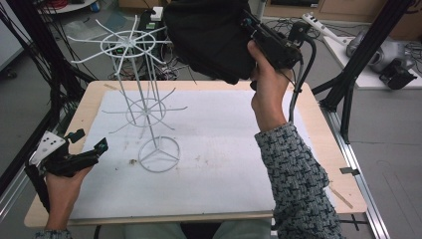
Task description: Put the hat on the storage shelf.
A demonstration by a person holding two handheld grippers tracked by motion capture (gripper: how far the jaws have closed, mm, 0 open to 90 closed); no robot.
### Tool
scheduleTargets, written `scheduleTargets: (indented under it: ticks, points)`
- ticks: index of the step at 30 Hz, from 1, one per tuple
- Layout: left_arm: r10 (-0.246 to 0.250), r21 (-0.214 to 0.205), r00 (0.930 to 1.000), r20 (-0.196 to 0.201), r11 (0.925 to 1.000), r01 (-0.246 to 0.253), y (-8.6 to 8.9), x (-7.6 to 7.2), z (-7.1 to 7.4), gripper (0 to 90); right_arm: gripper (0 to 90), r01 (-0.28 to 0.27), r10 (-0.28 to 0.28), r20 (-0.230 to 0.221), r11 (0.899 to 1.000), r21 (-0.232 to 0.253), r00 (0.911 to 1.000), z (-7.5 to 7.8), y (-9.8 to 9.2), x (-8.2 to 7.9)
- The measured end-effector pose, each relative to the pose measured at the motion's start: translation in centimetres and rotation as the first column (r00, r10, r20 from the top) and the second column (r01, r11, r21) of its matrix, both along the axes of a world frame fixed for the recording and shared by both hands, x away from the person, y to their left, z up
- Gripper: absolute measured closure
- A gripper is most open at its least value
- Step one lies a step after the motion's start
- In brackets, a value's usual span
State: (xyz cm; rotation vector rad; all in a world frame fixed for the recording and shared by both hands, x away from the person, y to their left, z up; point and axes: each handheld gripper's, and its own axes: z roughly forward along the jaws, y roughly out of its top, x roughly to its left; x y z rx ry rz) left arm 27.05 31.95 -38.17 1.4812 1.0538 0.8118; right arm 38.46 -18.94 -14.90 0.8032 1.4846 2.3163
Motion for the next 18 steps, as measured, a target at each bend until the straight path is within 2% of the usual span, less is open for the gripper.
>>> scheduleTargets:
  ticks: [14,18]
  points:
    - [0.002,0.001,1.0000,0.001,1.0000,-0.002,0.1,0.0,0.0,14.4,78.2,-0.075,0.074,-0.020,0.997,-0.010,0.9970,-1.3,0.3,-0.2]
    - [0.001,0.001,1.0000,0.000,1.0000,-0.001,0.0,0.0,0.0,14.4,77.4,-0.077,0.077,-0.018,0.996,-0.039,0.9969,-1.3,0.3,-0.4]
